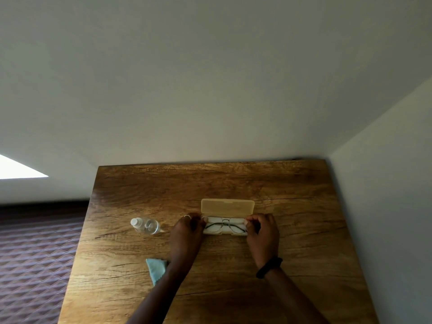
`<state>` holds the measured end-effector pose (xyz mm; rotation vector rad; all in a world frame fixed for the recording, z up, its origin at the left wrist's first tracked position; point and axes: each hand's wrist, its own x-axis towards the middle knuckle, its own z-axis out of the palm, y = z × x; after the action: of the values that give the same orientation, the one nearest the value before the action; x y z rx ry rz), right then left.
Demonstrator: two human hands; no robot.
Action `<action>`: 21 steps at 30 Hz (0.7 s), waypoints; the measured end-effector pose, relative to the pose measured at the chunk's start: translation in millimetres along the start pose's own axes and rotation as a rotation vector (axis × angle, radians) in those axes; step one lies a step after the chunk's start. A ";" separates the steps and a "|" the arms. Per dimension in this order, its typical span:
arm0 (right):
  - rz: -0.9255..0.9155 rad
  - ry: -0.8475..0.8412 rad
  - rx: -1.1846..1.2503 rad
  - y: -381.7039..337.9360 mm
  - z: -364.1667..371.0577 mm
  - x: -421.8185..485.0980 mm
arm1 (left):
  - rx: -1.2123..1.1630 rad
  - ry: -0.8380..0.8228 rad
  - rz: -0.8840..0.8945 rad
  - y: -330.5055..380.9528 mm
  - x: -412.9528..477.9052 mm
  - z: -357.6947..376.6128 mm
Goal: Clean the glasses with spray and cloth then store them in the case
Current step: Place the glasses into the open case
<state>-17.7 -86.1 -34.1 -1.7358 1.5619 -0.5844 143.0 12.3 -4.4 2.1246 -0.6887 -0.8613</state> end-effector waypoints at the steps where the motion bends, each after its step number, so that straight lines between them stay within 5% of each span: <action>1: -0.004 0.002 0.001 0.3 0.1 0.0 | -0.006 0.000 -0.003 0.4 0.0 -0.3; 21: -0.029 0.044 0.075 -2.7 -9.2 12.2 | -0.018 0.020 0.033 -8.9 -3.0 -3.2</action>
<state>-20.7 -100.0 -27.8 -1.7017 1.5275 -0.6911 145.2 20.9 -8.7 2.0975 -0.7020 -0.8245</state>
